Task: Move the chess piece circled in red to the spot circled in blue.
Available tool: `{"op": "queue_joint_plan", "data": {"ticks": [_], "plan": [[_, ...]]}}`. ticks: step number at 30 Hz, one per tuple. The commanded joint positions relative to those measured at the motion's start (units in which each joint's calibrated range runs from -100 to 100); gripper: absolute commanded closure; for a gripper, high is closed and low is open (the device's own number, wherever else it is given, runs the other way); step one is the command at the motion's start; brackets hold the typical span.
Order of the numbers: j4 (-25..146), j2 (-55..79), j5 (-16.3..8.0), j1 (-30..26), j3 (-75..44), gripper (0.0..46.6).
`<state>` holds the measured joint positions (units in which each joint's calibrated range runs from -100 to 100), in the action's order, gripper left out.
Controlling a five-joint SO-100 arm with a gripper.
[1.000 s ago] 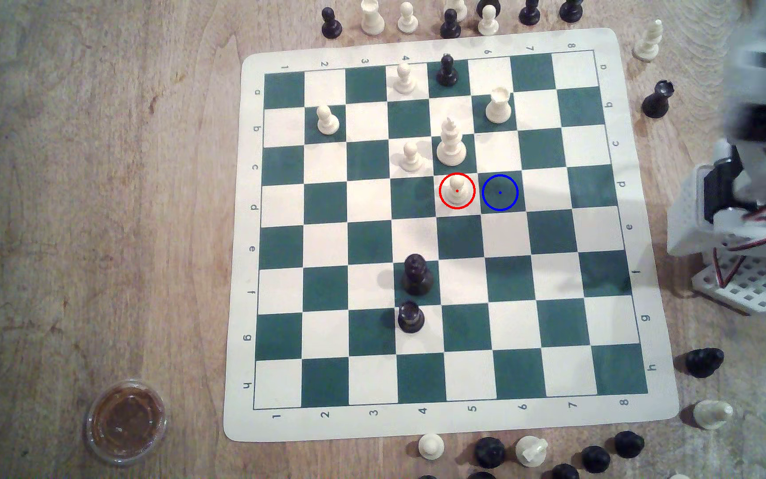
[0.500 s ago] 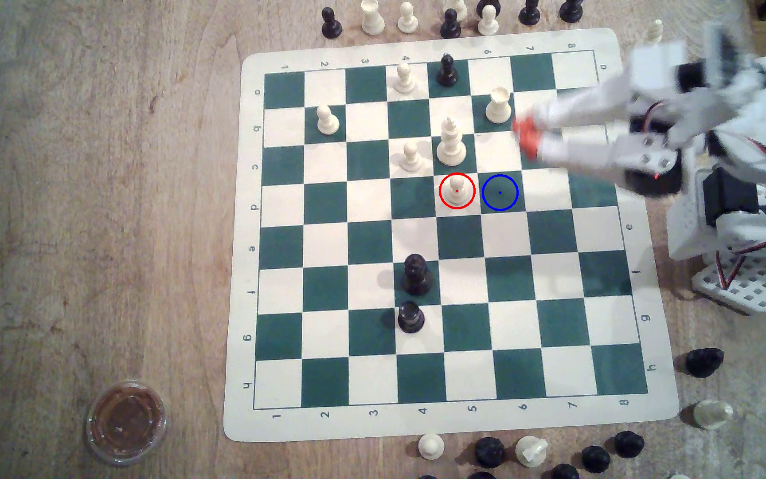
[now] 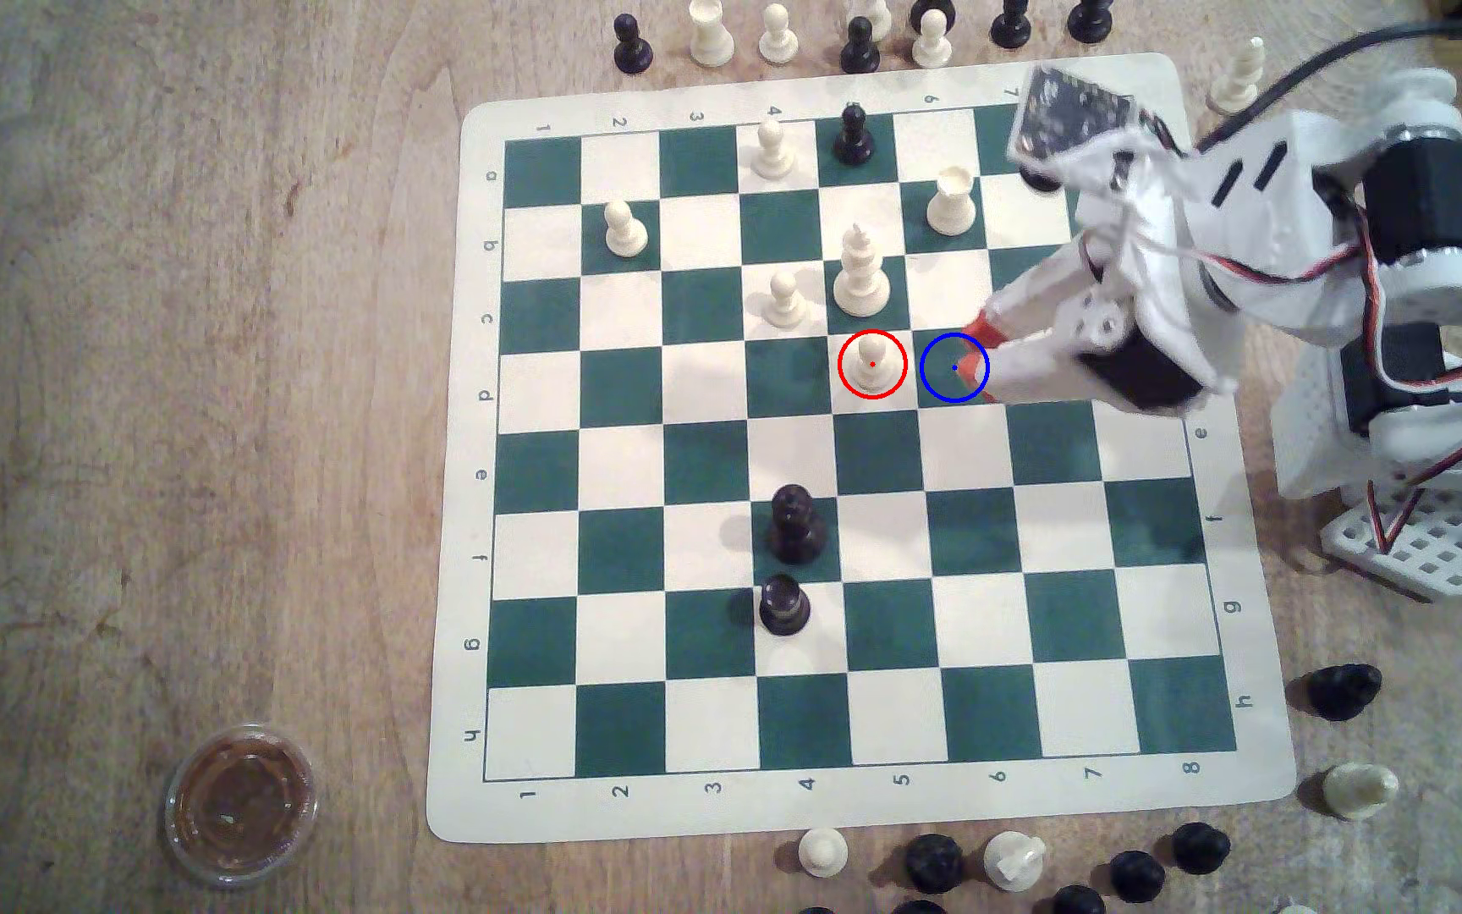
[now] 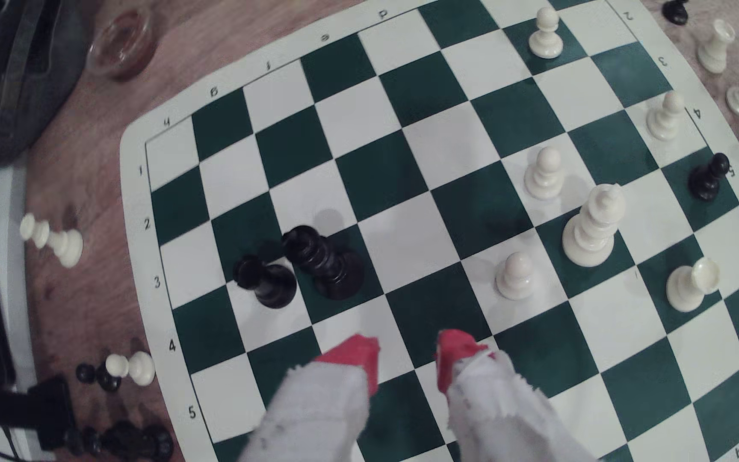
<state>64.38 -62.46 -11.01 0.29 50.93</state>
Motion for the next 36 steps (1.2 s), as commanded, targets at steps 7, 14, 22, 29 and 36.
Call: {"op": "queue_joint_plan", "data": {"ticks": [7, 14, 22, 29, 36], "plan": [[2.37, 22.48, -3.32, 5.53, -13.66, 33.2], [0.15, 31.05, -3.08, 7.49, -13.66, 27.1], [-5.25, 35.89, -3.03, 7.49, -13.75, 25.9], [-6.07, 42.00, -1.32, 7.88, -14.30, 29.5], [-10.98, 44.38, -1.32, 7.64, -14.39, 30.1]]}}
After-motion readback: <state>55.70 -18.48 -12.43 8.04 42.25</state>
